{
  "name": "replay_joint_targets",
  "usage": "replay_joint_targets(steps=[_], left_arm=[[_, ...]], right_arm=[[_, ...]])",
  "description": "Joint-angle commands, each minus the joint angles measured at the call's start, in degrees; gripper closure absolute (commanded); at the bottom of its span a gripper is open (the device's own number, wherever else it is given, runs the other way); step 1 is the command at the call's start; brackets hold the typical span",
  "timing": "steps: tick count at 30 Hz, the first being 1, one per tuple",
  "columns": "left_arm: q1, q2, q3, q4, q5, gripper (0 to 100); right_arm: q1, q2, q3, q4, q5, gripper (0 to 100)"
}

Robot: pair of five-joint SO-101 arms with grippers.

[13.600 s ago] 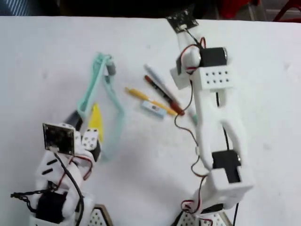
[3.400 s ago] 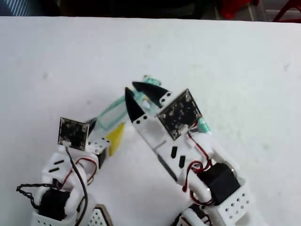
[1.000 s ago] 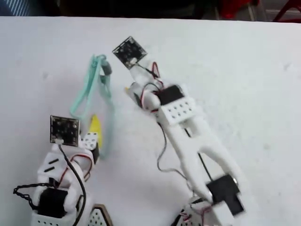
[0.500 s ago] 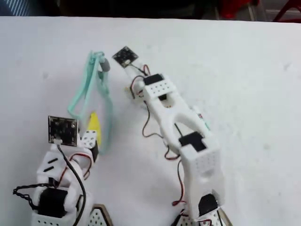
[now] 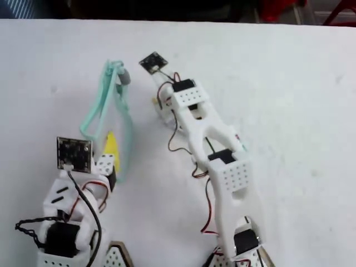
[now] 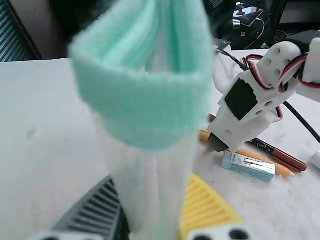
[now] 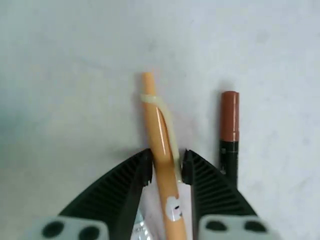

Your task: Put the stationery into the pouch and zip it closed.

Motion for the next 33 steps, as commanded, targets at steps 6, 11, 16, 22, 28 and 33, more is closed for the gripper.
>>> replay_joint_targets(steps=[6, 11, 16, 22, 28, 33], left_arm=[[0.0, -0.9, -1.0, -2.3, 0.3, 97], [0.0, -0.9, -1.0, -2.3, 0.3, 97], [0.0, -0.9, -1.0, -2.3, 0.3, 97], [5.2, -0.9, -0.9, -2.1, -0.2, 97], [6.0, -0.9, -0.9, -2.2, -0.2, 97], [6.2, -0.9, -0.9, -2.3, -0.2, 97]], right_arm=[[-0.2, 0.0, -1.5, 2.7, 0.6, 90.4], [-0.1, 0.1, -1.2, 2.6, 0.6, 90.6], [0.4, 0.9, -1.3, 2.5, 0.7, 97.5], [0.7, 2.1, -2.5, 2.6, 0.7, 98.1], [2.3, 1.4, -3.0, 3.5, 0.2, 98.1], [2.4, -3.0, -2.5, 5.1, 0.1, 98.1]])
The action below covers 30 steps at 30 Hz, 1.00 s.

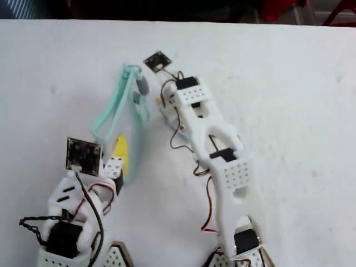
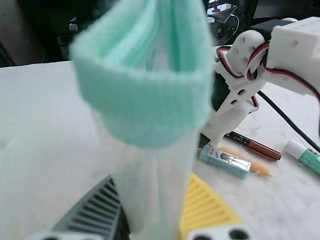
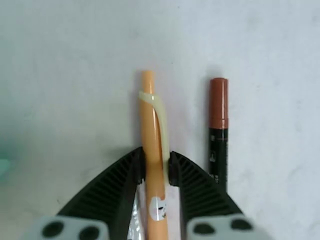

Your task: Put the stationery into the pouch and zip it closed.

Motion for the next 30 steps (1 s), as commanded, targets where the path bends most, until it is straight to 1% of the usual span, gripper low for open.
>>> replay_joint_targets(steps=[1, 2, 4, 7, 11, 14, 17, 22, 26, 30], left_arm=[[0.7, -0.9, -0.9, -2.5, 0.0, 97], [0.7, -0.9, -0.9, -2.9, 0.0, 97], [0.7, -0.9, -0.1, -3.7, 0.0, 97], [0.7, -0.9, 1.8, -6.9, 0.0, 97], [1.8, -0.9, 2.0, -7.6, 0.0, 96], [4.0, -0.9, 2.3, -7.2, 0.2, 88], [6.5, -0.9, 2.0, -4.9, 0.4, 82], [6.5, -0.9, 1.8, -4.4, 0.4, 82], [6.5, -0.9, 1.8, -4.3, 0.1, 82], [5.1, -0.9, 0.7, -4.0, 0.4, 82]], right_arm=[[1.5, -4.5, -0.2, 1.5, -0.1, 98.1], [2.2, -5.1, -0.2, 1.5, -0.4, 98.1], [3.8, -5.8, -0.2, 1.5, -3.2, 98.1], [5.8, -6.8, -0.6, 1.5, -6.4, 98.1], [6.0, -10.2, -0.2, 2.9, -7.4, 98.1], [5.8, -13.1, -0.2, 4.4, -7.4, 98.1], [5.7, -15.7, -0.2, 5.6, -7.6, 98.1], [7.3, -18.8, -0.2, 6.7, -11.4, 98.1], [9.4, -20.3, -0.1, 7.4, -11.7, 98.1], [10.9, -21.1, 0.4, 8.0, -15.3, 98.1]])
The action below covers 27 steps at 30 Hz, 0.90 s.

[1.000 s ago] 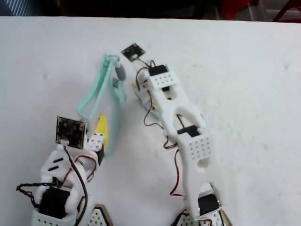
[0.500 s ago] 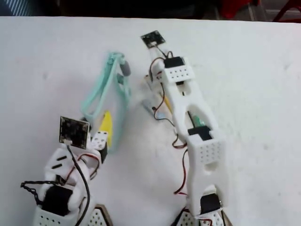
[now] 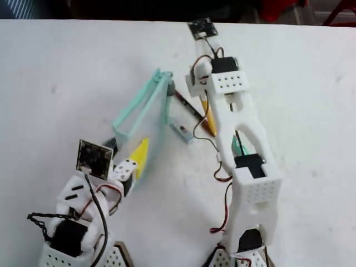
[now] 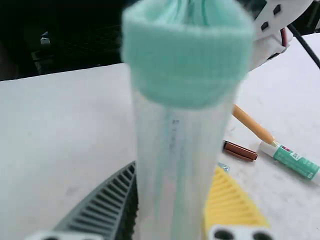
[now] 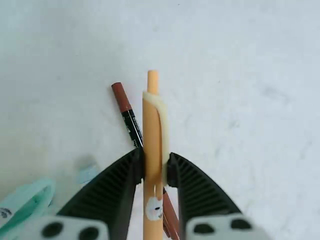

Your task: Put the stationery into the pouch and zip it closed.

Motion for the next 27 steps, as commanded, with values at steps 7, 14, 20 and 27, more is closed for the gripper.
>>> replay_joint_targets(steps=[7, 14, 20, 27], left_arm=[[-3.1, -0.7, -4.7, 2.9, 0.6, 82], [-3.6, -0.7, -4.7, 3.0, 0.5, 82], [-3.6, -0.7, -4.7, 3.3, 0.5, 82], [-3.5, -0.7, -4.7, 5.1, 0.5, 82]], right_arm=[[1.5, -10.9, 6.2, -0.2, -2.9, 98.1], [1.5, -18.4, 17.1, -7.5, -2.9, 98.1], [0.0, -25.7, 22.5, -10.2, -3.0, 98.1], [-4.3, -33.5, 26.6, -10.1, -2.5, 98.1]])
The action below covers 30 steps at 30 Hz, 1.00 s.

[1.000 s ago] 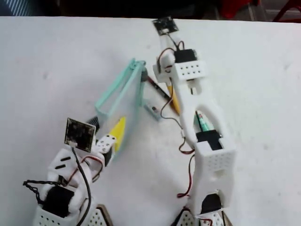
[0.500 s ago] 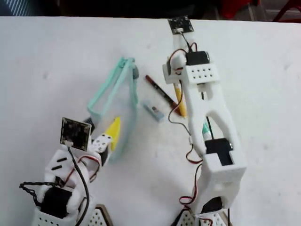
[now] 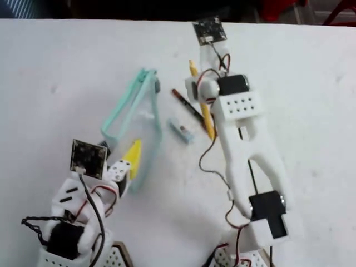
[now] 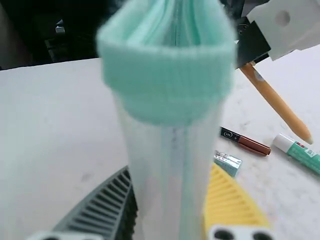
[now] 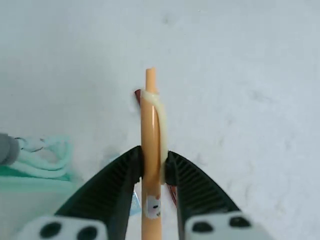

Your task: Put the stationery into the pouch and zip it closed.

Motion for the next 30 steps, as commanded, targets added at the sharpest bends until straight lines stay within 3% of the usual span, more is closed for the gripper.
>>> replay_joint_targets(steps=[1, 20, 30], left_arm=[[-0.2, 0.1, -3.2, 0.3, 0.5, 82], [-0.1, 0.1, -2.2, 0.0, 0.5, 82], [0.1, 0.1, -2.2, -0.1, 0.4, 82]], right_arm=[[-1.5, -6.3, 0.5, -1.1, -0.4, 98.1], [-11.9, -26.9, 15.4, 0.5, -0.8, 97.8], [-13.0, -31.5, 16.9, 0.4, -0.8, 97.8]])
